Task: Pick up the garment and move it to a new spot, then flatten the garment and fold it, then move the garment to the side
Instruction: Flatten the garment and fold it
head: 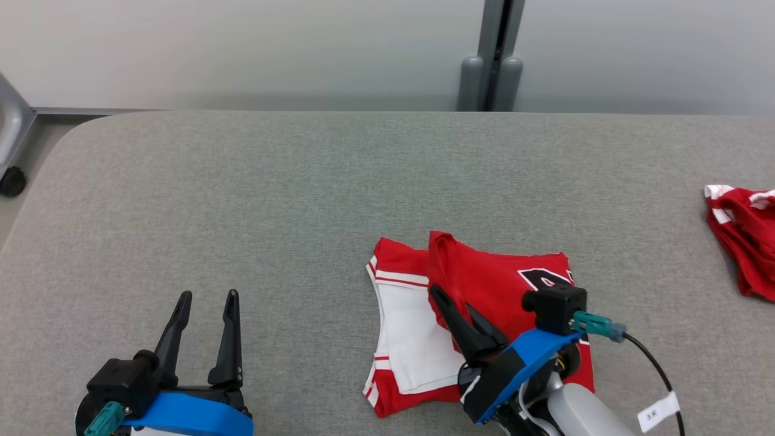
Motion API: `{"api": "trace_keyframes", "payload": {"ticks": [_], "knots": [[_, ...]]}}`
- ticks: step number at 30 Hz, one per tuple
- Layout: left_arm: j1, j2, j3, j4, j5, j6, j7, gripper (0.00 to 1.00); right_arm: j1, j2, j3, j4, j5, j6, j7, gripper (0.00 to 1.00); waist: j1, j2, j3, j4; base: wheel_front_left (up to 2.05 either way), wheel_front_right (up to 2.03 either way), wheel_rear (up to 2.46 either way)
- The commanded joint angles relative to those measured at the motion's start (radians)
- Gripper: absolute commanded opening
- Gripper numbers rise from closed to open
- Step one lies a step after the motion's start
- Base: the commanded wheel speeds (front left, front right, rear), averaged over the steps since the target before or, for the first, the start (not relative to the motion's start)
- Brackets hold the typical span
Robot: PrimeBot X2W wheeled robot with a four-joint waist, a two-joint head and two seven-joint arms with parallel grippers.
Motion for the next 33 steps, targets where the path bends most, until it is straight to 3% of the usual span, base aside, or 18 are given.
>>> {"api": "trace_keyframes", "payload": {"ticks": [1,14,15,16,17,18,26,30,33], "knots": [[-0.008,-0.005,-0.002,0.000,-0.004,0.003,0.000,1.00,-0.028,-0.002,0.019,0.026,0.013,0.000,-0.013,0.00,0.0001,0.0000,0.005,0.012,0.00,0.00,0.00],[-0.014,-0.035,-0.010,0.024,-0.001,-0.006,-0.009,1.00,-0.182,-0.002,0.178,0.273,0.108,0.000,-0.091,0.00,0.0001,0.0000,0.003,0.062,0.00,0.00,0.00],[-0.016,-0.037,-0.012,0.027,0.000,-0.007,-0.010,1.00,-0.193,-0.001,0.200,0.287,0.113,0.000,-0.092,0.05,0.0001,0.0000,0.002,0.065,0.00,0.00,0.00],[-0.018,-0.039,-0.013,0.029,0.000,-0.006,-0.010,1.00,-0.201,-0.001,0.218,0.299,0.121,0.000,-0.095,0.21,0.0001,0.0000,0.001,0.068,0.00,0.00,0.00],[-0.018,-0.040,-0.014,0.031,0.000,-0.007,-0.010,1.00,-0.210,-0.002,0.235,0.309,0.128,0.000,-0.102,0.47,0.0001,0.0000,0.000,0.070,0.00,0.00,0.00],[-0.018,-0.041,-0.014,0.033,0.000,-0.008,-0.011,1.00,-0.217,-0.002,0.254,0.311,0.140,0.000,-0.110,0.99,0.0001,0.0000,-0.002,0.071,0.00,0.00,0.00],[-0.016,-0.048,-0.031,0.046,0.006,-0.018,-0.012,1.00,-0.273,-0.002,0.308,0.336,0.193,0.000,-0.191,1.00,0.0001,0.0000,-0.014,0.068,0.00,0.00,0.00],[-0.027,-0.052,-0.040,0.050,0.012,-0.022,-0.013,1.00,-0.304,-0.002,0.236,0.378,0.105,0.000,-0.222,1.00,0.0001,0.0000,-0.020,0.056,0.00,0.00,0.00],[-0.033,-0.054,-0.049,0.057,0.020,-0.027,-0.013,1.00,-0.311,-0.003,0.109,0.370,-0.030,0.000,-0.225,1.00,0.0001,0.0000,-0.025,0.043,0.00,0.00,0.00]]}}
